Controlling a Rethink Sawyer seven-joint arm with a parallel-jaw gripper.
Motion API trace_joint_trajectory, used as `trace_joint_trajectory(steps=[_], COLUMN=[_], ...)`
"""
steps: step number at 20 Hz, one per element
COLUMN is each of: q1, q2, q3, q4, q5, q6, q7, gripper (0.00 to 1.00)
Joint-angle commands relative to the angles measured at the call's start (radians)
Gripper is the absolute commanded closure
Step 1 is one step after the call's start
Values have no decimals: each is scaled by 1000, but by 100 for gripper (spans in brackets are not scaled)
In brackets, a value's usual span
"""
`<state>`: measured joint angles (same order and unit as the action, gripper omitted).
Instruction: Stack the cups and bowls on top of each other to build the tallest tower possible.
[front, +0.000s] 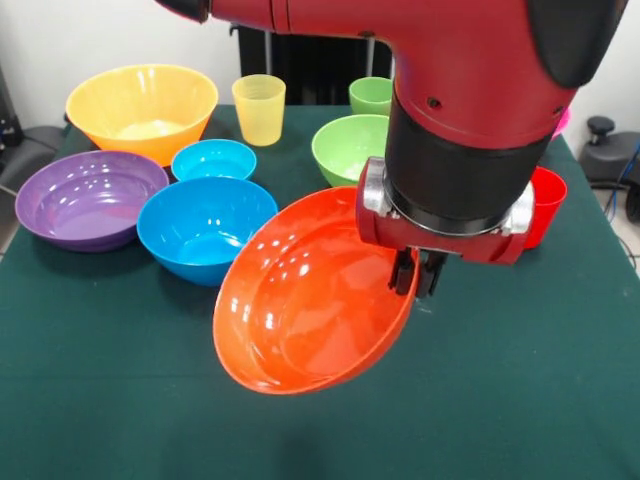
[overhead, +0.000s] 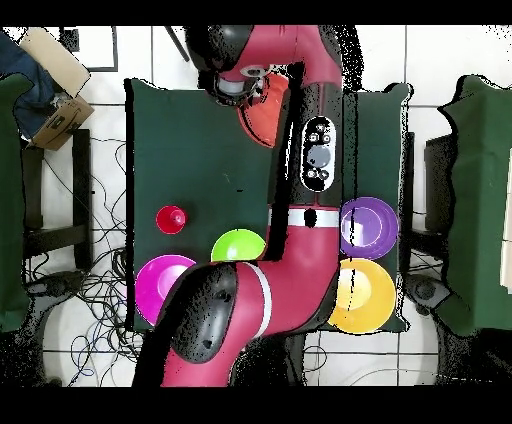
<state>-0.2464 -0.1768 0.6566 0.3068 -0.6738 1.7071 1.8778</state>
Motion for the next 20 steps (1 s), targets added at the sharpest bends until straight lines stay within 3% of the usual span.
trace_joint_trajectory(steps=[1,8,14,16,20], q1=[1,-22,-33,-32,-49], q2=[-29,-53,-66,-60,-90], q3=[158,199,218,204,129], q4=[-68,-29,-12,-3,91], q5=[-141,-86,-88,-94,-14], q6=[104,74,103,103,73], q7=[-209,-151,-172,-177,-145], gripper=[100,100,100,100,100])
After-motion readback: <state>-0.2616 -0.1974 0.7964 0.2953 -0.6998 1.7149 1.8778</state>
